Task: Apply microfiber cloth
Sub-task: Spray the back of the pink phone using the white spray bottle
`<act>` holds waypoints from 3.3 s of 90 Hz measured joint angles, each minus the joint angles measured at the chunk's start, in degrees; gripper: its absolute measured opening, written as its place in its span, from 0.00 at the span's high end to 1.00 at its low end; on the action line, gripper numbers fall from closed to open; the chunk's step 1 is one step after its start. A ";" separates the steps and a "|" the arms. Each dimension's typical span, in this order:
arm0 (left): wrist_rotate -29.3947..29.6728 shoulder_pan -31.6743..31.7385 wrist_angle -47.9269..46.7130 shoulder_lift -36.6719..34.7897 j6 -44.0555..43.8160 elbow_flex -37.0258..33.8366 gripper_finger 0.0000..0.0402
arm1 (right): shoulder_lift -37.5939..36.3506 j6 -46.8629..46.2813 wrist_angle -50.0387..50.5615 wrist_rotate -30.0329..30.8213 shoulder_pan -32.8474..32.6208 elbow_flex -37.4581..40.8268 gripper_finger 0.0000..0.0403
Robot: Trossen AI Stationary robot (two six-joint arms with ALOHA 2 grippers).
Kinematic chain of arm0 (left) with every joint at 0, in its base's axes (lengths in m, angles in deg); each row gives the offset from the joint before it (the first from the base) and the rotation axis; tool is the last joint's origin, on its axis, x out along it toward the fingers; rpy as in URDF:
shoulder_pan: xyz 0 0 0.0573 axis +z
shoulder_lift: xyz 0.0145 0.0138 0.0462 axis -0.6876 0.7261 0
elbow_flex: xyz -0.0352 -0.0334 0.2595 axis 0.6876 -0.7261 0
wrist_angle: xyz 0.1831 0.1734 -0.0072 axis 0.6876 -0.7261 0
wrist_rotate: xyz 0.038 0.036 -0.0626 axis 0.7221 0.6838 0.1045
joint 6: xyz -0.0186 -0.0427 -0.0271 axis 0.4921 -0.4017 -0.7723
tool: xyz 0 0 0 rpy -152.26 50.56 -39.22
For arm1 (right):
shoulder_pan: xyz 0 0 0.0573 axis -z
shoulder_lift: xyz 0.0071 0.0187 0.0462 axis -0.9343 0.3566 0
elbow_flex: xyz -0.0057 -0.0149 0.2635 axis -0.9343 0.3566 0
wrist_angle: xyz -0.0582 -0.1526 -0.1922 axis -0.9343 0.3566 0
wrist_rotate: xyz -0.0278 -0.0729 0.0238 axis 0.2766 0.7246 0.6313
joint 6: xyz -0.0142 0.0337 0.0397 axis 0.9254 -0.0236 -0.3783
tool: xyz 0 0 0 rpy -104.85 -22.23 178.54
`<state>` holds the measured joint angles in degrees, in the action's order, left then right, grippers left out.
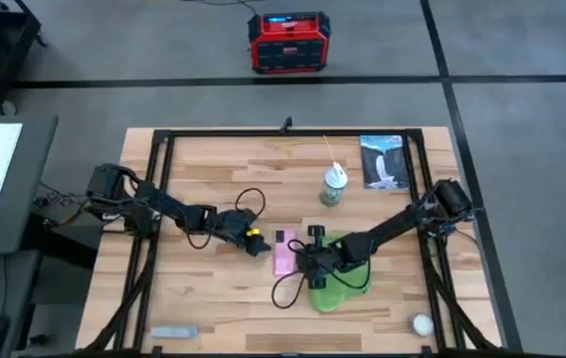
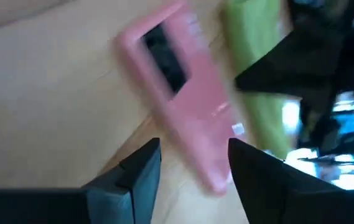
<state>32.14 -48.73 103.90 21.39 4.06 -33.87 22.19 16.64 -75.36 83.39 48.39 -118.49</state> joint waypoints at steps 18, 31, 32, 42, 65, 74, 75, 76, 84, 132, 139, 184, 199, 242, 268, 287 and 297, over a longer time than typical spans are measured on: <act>-3.55 0.05 2.53 3.67 -0.97 1.62 0.58 | 0.00 -0.02 0.38 0.00 0.23 0.00 1.00; -8.54 1.09 0.37 2.07 -0.25 1.46 0.58 | 0.00 -0.06 0.40 -0.02 0.07 0.00 1.00; -8.81 1.18 -0.39 1.73 -0.19 1.44 0.58 | 0.00 -0.07 0.40 -0.01 0.07 0.00 1.00; -8.66 2.17 -9.35 -1.36 1.21 1.15 0.58 | 0.00 -0.46 0.44 -0.07 0.07 0.00 1.00; -4.13 3.42 -14.62 -3.26 1.02 1.45 0.58 | 0.00 -0.50 0.16 -0.04 0.12 -0.02 1.00; -2.62 3.51 -18.06 -3.26 0.90 2.32 0.58 | 0.00 -0.48 0.17 -0.04 0.12 -0.02 1.00; -2.61 3.53 -18.43 -3.26 0.95 2.41 0.58 | 0.00 -0.48 0.18 -0.04 0.12 -0.02 1.00; -2.61 3.56 -18.79 -3.26 1.00 2.52 0.58 | 0.00 -0.48 0.18 -0.04 0.12 -0.02 1.00; -2.65 3.66 -20.10 -3.28 1.29 3.00 0.58 | 0.00 -0.45 -0.10 -0.04 0.12 -0.02 1.00; -0.89 3.07 -16.36 -3.26 -0.09 2.94 0.58 | 0.33 0.63 0.31 -0.39 0.59 0.00 1.00; -0.90 3.07 -15.66 -3.19 0.06 2.96 0.58 | 0.45 0.60 0.08 -0.39 1.26 0.00 1.00; -0.35 2.67 -13.95 -3.15 0.98 3.32 0.58 | 5.08 2.97 -7.73 -3.55 4.22 -0.20 1.00; 0.41 2.07 -13.53 -3.15 1.19 3.31 0.58 | 5.22 4.02 -8.43 -5.55 5.62 -0.96 1.00; -0.92 1.57 -12.63 0.11 -0.09 4.61 0.58 | 5.33 6.17 -11.20 -6.96 7.19 -0.88 1.00; -2.12 1.67 -14.87 0.76 2.48 6.56 0.58 | 5.33 6.49 -11.22 -6.99 7.22 -0.85 1.00; -2.98 1.65 -14.01 0.76 3.21 6.55 0.58 | 5.33 6.92 -11.59 -7.29 7.40 -0.83 1.00; -3.13 1.65 -13.62 0.76 3.29 6.54 0.58 | 5.77 7.06 -11.99 -7.63 7.85 -0.83 1.00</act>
<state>29.01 -47.08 90.28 22.15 7.35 -27.33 27.96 23.70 -87.35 75.77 56.25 -119.32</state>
